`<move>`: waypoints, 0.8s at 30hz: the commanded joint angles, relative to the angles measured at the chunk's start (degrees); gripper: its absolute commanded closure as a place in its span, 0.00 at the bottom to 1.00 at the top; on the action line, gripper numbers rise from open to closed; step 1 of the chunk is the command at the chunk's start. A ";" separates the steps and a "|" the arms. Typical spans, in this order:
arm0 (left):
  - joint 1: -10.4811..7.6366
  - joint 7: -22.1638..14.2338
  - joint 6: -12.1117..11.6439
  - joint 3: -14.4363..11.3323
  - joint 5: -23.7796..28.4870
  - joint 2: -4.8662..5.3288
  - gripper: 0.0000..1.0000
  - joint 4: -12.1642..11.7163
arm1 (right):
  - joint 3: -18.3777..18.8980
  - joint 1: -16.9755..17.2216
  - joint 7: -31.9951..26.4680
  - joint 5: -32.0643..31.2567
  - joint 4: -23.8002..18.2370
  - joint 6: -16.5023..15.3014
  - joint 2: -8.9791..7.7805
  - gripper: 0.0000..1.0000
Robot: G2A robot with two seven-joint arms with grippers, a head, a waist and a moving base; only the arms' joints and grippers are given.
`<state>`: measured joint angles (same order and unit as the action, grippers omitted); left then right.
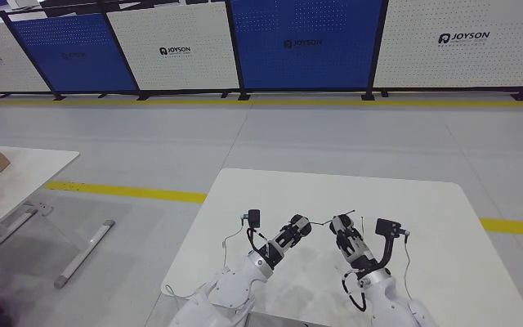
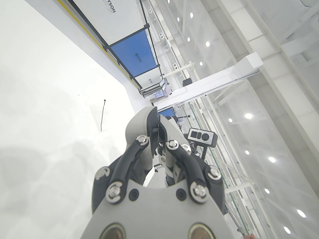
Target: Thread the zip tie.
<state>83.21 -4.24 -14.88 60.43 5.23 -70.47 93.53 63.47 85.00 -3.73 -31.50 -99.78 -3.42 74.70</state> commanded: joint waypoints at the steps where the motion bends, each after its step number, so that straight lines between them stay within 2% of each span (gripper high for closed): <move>1: 0.00 0.00 0.00 0.00 0.00 0.00 1.00 0.00 | -0.10 0.04 -0.20 0.08 0.03 0.07 0.05 1.00; 13: 0.00 0.00 0.00 0.00 0.00 0.00 1.00 0.00 | -0.29 0.30 -0.92 0.97 -0.05 -0.06 0.28 1.00; 24: 0.00 0.00 0.00 0.00 0.00 0.00 1.00 0.00 | 1.79 2.23 0.87 1.28 -1.81 -0.74 0.15 1.00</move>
<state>83.21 -4.24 -14.88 60.43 5.23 -70.47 93.53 65.21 87.19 -2.78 -30.16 -101.53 -4.10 74.85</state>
